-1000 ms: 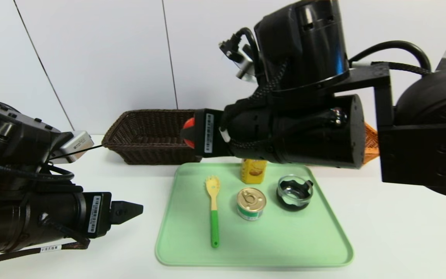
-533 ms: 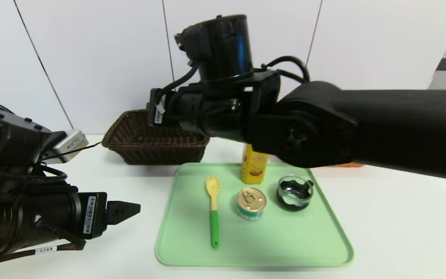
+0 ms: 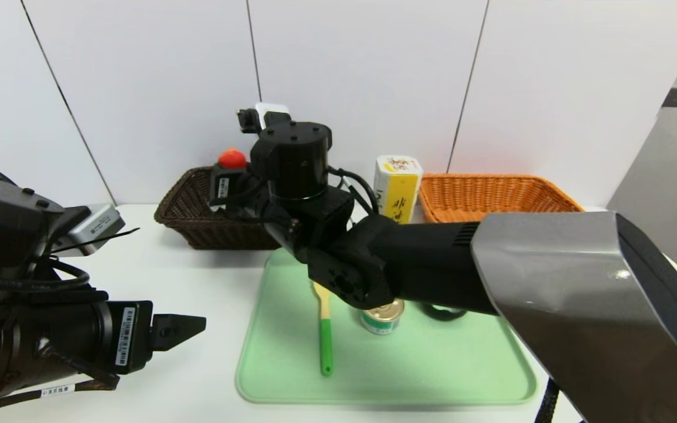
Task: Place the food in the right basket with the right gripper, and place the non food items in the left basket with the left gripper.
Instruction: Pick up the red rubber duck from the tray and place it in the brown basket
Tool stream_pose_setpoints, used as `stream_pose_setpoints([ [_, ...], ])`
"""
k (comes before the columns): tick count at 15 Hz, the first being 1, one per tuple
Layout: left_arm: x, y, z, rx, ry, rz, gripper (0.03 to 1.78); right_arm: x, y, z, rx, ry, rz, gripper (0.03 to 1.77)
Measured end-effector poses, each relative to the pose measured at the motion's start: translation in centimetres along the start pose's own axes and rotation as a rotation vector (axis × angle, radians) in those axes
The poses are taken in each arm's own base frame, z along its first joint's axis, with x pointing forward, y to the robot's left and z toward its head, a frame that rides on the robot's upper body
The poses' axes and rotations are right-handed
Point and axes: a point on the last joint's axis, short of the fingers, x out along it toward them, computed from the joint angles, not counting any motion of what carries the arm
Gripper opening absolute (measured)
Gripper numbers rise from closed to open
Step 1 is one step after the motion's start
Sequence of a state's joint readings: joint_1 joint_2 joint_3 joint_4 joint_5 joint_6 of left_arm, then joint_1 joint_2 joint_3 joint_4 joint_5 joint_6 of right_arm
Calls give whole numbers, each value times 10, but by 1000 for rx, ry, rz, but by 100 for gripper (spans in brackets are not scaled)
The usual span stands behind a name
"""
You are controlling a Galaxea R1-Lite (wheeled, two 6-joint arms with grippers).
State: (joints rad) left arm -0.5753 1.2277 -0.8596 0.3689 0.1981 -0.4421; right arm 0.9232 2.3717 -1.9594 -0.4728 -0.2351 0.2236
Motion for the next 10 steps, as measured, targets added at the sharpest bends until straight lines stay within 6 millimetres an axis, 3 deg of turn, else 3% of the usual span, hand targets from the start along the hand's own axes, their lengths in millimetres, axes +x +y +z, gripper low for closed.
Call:
stream_pose_setpoints([
  [10, -4, 2, -3, 4, -6, -7, 169, 18, -46, -21, -12, 29, -95, 58],
])
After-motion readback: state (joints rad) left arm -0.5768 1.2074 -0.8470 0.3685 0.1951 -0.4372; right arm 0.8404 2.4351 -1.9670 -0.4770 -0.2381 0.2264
